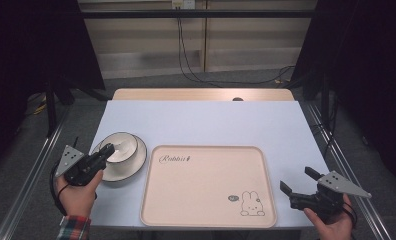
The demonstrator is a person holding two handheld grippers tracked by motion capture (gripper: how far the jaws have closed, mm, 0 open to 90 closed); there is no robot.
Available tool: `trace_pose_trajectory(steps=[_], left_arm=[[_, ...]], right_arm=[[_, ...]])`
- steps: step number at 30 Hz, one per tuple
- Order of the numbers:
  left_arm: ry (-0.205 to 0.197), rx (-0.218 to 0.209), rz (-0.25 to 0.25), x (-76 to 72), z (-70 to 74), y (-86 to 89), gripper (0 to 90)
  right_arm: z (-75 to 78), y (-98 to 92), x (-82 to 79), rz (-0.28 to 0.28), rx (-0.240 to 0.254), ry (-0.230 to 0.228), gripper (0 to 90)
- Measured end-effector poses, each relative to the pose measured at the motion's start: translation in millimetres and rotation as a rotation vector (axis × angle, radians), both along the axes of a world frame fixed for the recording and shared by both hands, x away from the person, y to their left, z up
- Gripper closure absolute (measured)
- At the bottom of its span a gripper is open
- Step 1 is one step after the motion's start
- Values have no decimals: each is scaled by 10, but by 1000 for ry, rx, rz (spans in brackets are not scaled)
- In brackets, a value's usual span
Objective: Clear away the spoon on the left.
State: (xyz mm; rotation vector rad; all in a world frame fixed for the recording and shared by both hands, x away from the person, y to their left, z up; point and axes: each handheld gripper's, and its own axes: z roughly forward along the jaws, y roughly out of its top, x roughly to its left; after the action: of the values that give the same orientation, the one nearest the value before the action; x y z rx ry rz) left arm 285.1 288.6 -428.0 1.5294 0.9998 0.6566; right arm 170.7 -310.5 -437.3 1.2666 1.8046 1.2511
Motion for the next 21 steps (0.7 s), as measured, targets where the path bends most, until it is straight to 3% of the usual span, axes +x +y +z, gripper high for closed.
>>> trace_pose_trajectory(steps=[21], left_arm=[[-10,-26,11,232,89,-84,856]], right_arm=[[12,-12,-5,-12,3,-22,31]])
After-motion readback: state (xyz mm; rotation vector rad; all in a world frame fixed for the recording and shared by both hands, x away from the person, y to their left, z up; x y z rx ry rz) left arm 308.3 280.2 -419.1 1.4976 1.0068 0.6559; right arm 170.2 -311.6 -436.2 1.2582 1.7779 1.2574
